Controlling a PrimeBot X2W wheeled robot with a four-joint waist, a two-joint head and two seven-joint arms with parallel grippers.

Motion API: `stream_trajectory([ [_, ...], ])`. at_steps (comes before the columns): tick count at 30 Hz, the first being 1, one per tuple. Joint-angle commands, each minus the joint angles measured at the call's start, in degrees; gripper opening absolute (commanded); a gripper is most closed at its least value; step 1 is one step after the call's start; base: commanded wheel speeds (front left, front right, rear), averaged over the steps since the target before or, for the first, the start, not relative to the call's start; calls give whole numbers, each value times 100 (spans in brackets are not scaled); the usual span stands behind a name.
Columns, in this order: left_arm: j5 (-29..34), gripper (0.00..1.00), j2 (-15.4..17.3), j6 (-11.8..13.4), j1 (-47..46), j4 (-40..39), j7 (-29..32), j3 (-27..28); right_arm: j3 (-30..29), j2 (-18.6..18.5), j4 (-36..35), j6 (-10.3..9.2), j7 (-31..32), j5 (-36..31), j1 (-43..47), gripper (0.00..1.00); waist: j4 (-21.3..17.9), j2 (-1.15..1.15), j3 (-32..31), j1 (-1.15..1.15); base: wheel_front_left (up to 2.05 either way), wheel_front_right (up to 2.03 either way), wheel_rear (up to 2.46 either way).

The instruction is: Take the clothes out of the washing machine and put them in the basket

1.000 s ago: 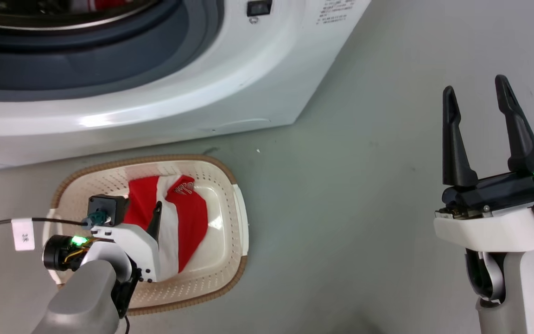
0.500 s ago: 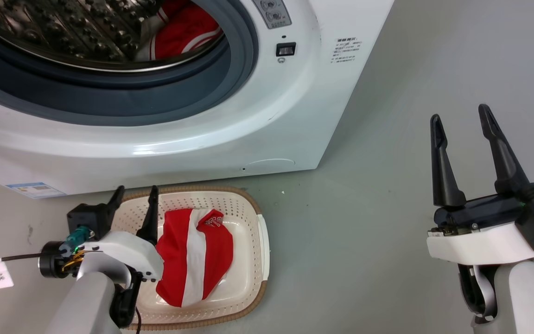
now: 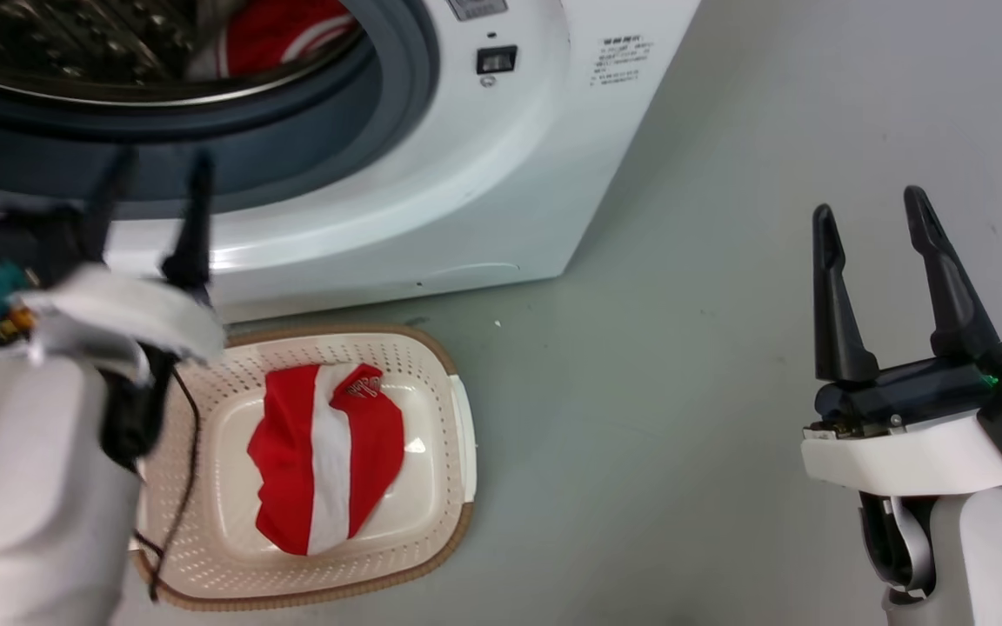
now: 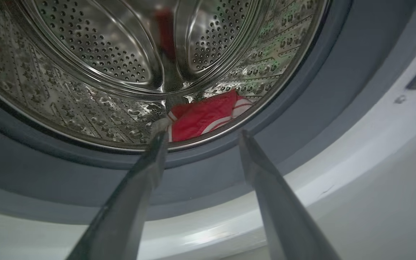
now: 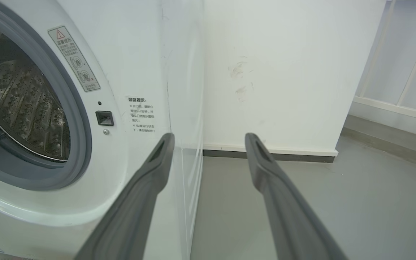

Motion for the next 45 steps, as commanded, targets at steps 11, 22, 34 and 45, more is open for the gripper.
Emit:
stream_trajectory([
  [11,-903,100,1115,-240,-2469,-98,2608,-91,210,14,-233,-6,-12,424,-445,100,-841,0,1242,1,0,0,0],
  [22,-1076,100,1754,-166,-4443,541,4857,-465,532,15,-507,-6,-12,854,-652,100,-1475,0,2105,1,0,0,0],
  [34,-730,100,1963,-37,-5418,1659,6215,-991,735,14,-621,-6,-12,1097,-474,100,-1859,0,2439,1,0,0,0],
  [45,-570,0,1851,-139,-5804,2352,6375,-1374,688,14,-731,-6,-12,1143,-340,100,-1813,0,2627,1,0,0,0],
])
